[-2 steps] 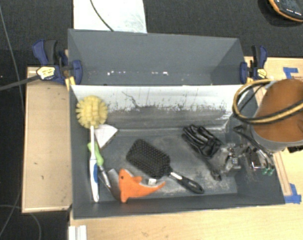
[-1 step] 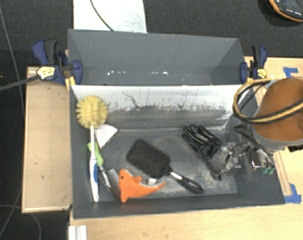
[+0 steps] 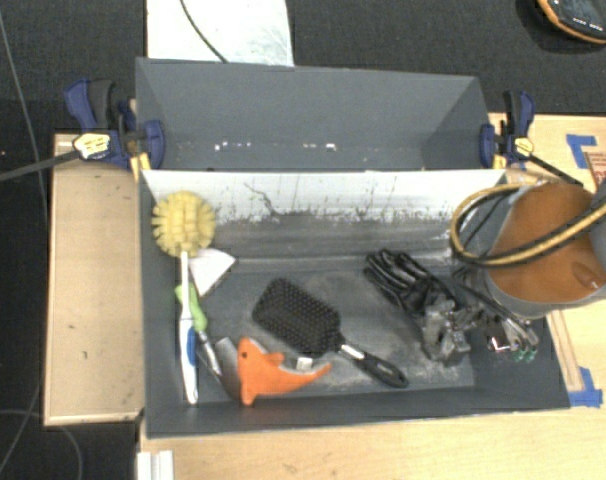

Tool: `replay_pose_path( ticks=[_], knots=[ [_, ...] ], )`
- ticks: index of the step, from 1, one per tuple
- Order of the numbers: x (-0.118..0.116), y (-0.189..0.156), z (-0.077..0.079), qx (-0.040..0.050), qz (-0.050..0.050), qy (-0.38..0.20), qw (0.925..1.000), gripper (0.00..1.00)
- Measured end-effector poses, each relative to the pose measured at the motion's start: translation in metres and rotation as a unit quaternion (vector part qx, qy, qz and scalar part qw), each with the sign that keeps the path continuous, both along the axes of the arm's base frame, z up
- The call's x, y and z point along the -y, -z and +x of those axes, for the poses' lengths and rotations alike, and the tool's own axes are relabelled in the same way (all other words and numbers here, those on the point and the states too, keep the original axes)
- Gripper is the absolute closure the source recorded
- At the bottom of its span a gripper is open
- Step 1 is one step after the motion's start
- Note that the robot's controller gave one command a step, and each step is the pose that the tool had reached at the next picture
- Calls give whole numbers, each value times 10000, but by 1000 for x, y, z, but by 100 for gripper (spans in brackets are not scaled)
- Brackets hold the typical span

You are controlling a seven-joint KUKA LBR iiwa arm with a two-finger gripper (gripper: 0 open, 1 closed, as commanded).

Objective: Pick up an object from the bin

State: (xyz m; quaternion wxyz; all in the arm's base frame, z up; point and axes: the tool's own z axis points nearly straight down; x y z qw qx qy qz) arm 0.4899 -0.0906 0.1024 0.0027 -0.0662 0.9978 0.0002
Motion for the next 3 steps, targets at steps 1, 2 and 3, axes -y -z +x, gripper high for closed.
replay_pose_path(
  ticks=[1,2,3],
  knots=[
    [-23,-67,-5,47,9,1805,9836,100],
    [-7,20,16,-8,8,1352,9908,100],
    [-21,-49,3,25,15,2165,9763,100]
  ],
)
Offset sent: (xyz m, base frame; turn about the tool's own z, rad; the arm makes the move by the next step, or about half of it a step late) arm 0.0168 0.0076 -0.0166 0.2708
